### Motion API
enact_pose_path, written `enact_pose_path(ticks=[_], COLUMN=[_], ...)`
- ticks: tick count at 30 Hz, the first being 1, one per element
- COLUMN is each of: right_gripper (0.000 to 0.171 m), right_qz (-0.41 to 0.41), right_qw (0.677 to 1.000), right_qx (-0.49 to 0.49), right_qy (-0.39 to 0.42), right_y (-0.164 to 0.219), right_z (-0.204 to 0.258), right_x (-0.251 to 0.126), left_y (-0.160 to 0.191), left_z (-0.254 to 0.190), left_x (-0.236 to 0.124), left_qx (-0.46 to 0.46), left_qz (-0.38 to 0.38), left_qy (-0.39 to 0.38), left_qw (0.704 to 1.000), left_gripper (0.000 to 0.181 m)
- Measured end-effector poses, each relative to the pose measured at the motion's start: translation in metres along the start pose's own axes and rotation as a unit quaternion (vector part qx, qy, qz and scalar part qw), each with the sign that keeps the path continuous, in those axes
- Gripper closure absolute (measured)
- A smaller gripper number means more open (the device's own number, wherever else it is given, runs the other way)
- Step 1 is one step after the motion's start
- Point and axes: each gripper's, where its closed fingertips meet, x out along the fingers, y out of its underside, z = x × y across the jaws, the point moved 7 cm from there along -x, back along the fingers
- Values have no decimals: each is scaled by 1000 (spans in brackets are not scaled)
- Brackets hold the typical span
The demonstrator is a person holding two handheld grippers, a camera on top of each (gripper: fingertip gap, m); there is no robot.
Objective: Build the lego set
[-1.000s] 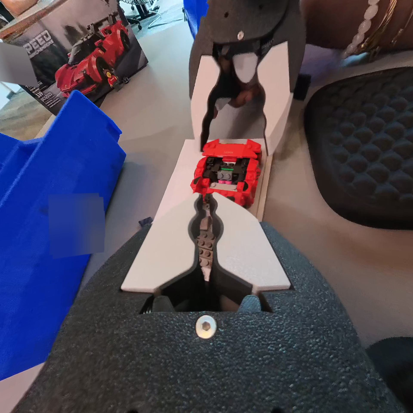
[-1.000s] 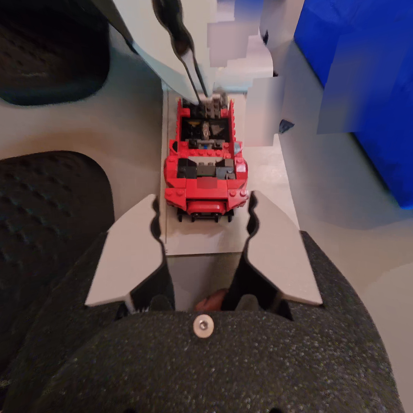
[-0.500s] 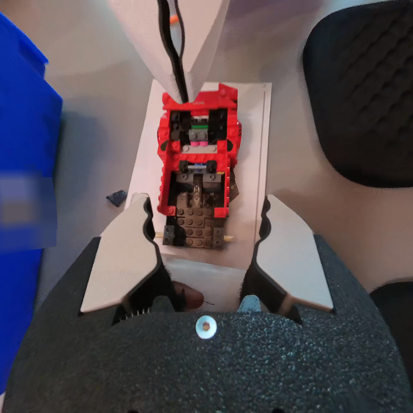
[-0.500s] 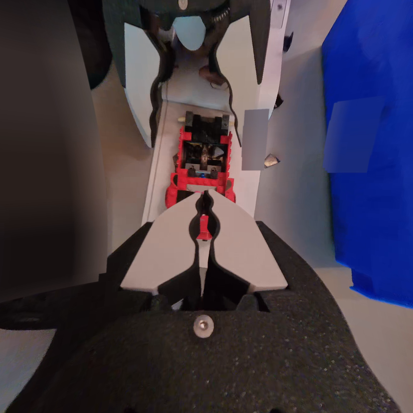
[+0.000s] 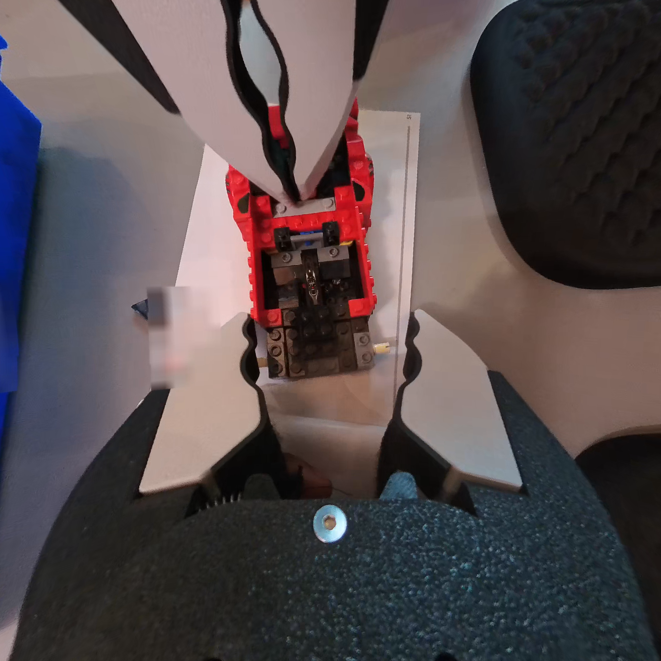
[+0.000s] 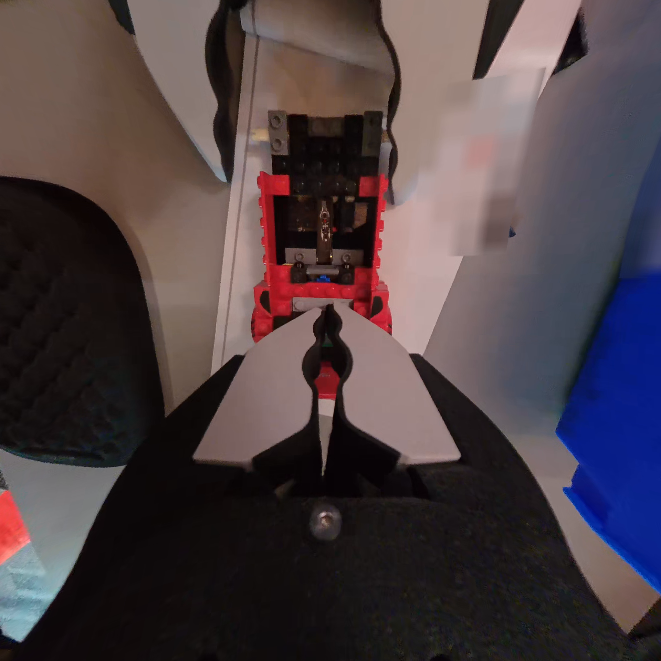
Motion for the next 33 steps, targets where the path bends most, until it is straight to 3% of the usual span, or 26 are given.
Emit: enact_pose_path(ticks=[5,33], right_gripper=[171,171], right_qz=[-47,-15], right_qw=[998,1000], right_qx=[22,18], right_qy=[22,-4], right_y=[4,4], right_z=[-1,5], right_x=[-18,-4], left_y=[-1,-1], left_z=[-1,-3], left_x=[0,0], left_qx=[0,11], left_qz=[4,5], left_qy=[2,3], left_qw=[1000,1000], left_gripper=[103,109])
